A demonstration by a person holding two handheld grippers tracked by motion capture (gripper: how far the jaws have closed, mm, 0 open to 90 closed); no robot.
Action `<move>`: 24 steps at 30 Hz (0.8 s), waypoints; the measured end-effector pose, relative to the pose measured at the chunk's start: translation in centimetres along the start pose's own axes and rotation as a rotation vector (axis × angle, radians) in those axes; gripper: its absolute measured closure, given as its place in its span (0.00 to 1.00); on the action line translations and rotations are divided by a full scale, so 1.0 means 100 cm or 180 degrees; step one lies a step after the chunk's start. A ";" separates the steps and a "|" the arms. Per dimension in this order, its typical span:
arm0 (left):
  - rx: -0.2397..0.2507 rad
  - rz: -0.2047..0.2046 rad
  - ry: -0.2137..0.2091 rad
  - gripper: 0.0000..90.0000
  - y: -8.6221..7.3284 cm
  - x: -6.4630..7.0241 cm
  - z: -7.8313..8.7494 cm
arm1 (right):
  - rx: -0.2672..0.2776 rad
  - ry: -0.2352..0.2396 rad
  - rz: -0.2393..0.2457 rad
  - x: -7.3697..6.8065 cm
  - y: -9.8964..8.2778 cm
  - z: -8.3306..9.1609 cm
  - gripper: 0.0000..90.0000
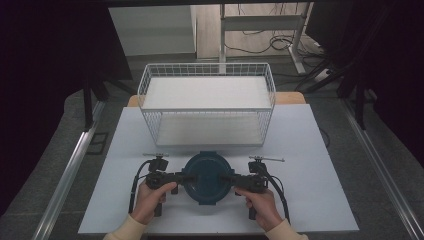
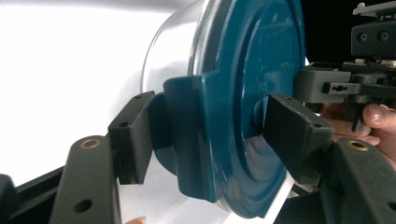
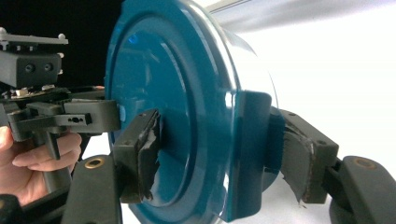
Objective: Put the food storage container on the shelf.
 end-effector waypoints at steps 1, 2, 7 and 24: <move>0.0021 -0.0021 -0.0008 0.42 0.001 0.002 0.002 | 0.0023 -0.0012 0.0074 -0.004 0.001 0.002 0.39; 0.0021 -0.0021 -0.0008 0.42 0.001 0.002 0.002 | 0.0031 -0.0016 0.0096 -0.005 0.002 0.003 0.39; 0.0099 -0.0131 0.0016 0.42 0.004 0.011 0.010 | 0.0083 0.0004 0.0193 -0.013 0.004 0.007 0.39; 0.0322 -0.0437 0.0016 0.42 0.012 0.036 0.033 | 0.0314 0.0002 0.0731 -0.043 0.016 0.031 0.40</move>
Point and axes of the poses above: each handheld gripper's, and its own axes: z roughly backward along the jaws, y roughly out of its top, x roughly to its right, the point moved 6 cm from there along -z, roughly forward along the jaws, and after that the axes turned 1 degree about -x, right-handed, at the moved point
